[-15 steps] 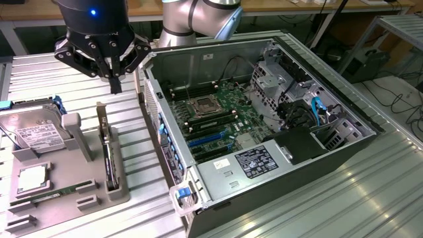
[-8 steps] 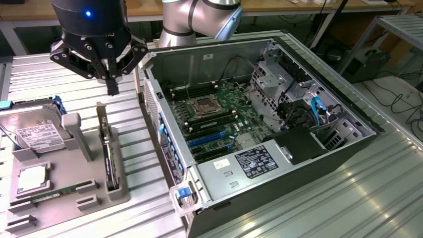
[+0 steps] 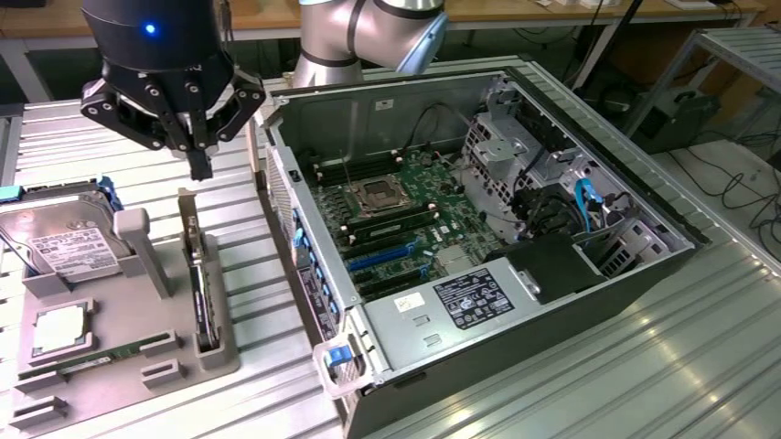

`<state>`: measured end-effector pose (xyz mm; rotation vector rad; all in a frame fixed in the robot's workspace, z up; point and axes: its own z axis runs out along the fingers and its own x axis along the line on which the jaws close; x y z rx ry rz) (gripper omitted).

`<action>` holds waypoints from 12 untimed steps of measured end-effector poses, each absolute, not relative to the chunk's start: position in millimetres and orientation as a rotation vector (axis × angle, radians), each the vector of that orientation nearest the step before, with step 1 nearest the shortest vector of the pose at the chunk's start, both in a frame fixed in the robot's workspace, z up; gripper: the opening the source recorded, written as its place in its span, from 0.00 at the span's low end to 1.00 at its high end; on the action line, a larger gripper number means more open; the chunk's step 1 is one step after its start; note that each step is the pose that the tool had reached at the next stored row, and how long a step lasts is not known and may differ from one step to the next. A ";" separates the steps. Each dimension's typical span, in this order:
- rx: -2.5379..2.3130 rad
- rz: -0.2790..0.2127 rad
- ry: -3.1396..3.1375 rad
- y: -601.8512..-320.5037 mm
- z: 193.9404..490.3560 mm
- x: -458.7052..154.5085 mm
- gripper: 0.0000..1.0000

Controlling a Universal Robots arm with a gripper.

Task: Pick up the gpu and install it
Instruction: 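Reach for the gpu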

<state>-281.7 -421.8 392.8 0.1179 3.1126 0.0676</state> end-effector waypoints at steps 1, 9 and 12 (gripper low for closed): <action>0.118 0.068 3.113 -422.3 392.8 -282.6 0.11; 0.118 0.068 3.113 -425.7 392.6 -291.8 0.11; 0.118 0.068 3.113 -426.7 392.6 -295.3 0.11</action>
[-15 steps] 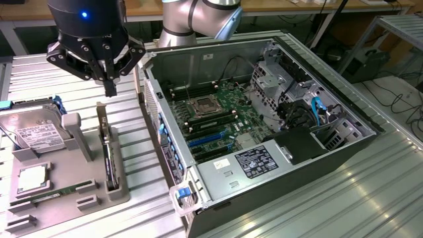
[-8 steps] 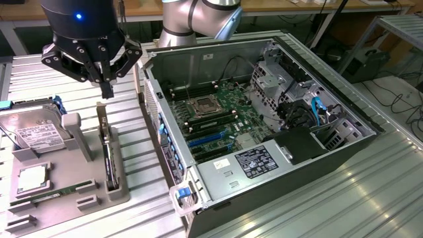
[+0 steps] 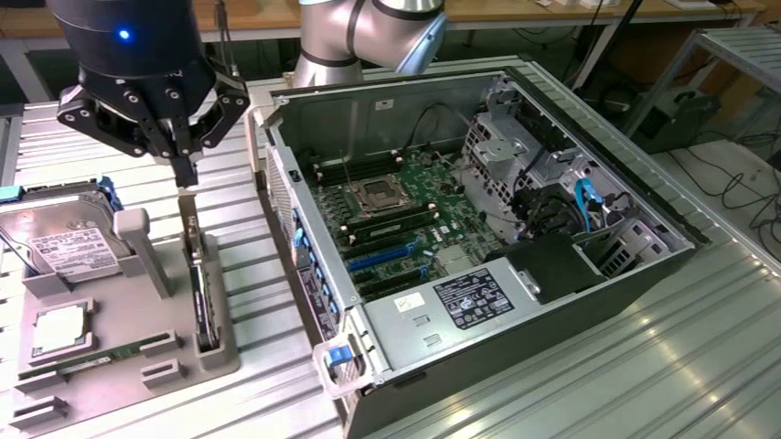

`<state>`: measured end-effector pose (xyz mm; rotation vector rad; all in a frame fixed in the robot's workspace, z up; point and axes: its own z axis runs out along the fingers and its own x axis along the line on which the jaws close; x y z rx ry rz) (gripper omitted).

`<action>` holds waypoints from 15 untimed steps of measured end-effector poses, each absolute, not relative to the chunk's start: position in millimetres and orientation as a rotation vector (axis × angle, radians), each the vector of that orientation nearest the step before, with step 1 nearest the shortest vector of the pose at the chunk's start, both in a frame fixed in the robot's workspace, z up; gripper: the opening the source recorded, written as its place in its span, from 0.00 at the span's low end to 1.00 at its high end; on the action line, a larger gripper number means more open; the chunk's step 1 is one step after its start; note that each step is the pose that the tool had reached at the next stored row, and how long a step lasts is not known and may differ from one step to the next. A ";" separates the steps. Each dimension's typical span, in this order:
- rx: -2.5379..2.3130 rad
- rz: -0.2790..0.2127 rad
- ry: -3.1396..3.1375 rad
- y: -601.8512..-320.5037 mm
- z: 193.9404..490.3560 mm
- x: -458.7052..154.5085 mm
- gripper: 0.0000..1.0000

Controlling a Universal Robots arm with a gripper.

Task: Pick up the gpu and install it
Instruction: 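Reach for the gpu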

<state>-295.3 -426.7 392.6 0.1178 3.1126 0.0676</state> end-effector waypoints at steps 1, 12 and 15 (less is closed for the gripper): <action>0.118 0.068 3.113 -427.1 392.6 -296.4 0.11; 0.118 0.068 3.113 -430.8 392.6 -308.4 0.11; 0.118 0.068 3.113 -431.9 392.6 -312.0 0.11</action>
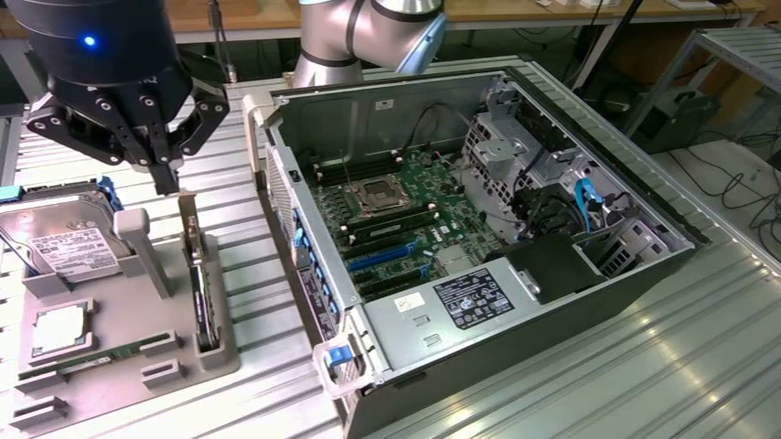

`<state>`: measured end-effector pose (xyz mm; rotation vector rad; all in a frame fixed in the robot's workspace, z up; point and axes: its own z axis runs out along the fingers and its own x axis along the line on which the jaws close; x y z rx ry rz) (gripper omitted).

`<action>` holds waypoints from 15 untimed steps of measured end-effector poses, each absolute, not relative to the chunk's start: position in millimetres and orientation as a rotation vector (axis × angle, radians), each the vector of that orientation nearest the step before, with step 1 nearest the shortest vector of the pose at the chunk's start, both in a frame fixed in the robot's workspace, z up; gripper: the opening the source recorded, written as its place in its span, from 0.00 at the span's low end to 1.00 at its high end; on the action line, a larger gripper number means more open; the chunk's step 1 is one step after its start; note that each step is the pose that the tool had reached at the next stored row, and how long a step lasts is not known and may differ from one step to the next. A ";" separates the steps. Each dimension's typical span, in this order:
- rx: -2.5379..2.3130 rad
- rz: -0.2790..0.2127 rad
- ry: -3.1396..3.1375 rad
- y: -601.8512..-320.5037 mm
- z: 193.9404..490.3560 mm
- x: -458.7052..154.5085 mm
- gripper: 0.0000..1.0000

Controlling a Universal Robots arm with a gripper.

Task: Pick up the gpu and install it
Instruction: 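Reach for the gpu, then pick up the gpu and move the gpu toward the slot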

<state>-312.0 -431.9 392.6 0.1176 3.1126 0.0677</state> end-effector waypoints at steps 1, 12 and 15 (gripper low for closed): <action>0.118 0.068 3.113 -432.1 392.5 -313.3 0.11; 0.117 0.068 3.113 -432.6 392.5 -326.1 0.11; 0.117 0.068 3.113 -432.6 392.5 -326.2 0.11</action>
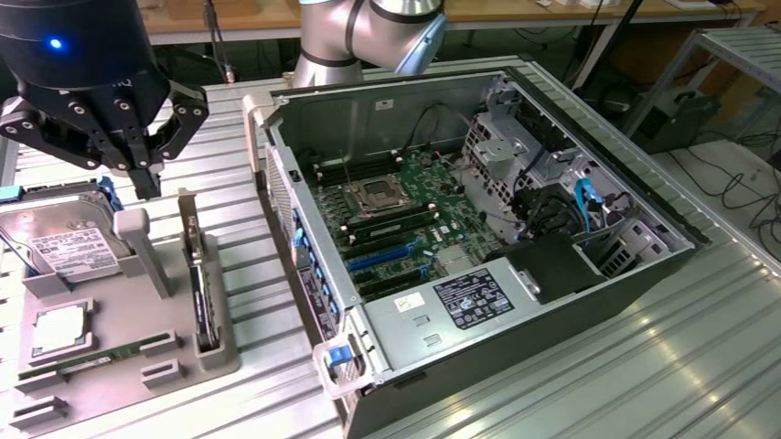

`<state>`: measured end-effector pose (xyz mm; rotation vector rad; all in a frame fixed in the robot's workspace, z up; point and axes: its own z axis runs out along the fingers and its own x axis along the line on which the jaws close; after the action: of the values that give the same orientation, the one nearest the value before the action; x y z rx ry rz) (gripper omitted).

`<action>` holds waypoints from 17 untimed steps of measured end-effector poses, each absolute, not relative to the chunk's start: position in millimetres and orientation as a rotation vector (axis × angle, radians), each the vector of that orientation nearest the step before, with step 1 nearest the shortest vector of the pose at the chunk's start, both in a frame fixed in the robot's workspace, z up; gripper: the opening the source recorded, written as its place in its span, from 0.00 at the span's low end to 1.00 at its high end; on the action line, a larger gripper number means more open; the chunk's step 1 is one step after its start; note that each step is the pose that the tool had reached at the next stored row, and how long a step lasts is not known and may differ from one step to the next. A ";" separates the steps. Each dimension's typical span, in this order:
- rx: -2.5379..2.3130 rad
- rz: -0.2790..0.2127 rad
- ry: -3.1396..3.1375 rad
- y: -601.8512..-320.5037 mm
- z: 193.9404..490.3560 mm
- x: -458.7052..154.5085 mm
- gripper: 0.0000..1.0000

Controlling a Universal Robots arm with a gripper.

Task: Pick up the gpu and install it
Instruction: 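Pick up the gpu and move the gpu toward the slot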

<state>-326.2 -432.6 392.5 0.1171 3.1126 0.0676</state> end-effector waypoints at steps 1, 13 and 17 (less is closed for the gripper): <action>0.117 0.068 3.113 -432.6 392.5 -326.2 0.11; 0.117 0.068 3.113 -432.6 392.5 -326.2 0.24; 0.117 0.068 3.113 -432.6 392.5 -326.2 0.42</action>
<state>-326.2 -432.6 392.5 0.1171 3.1126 0.0677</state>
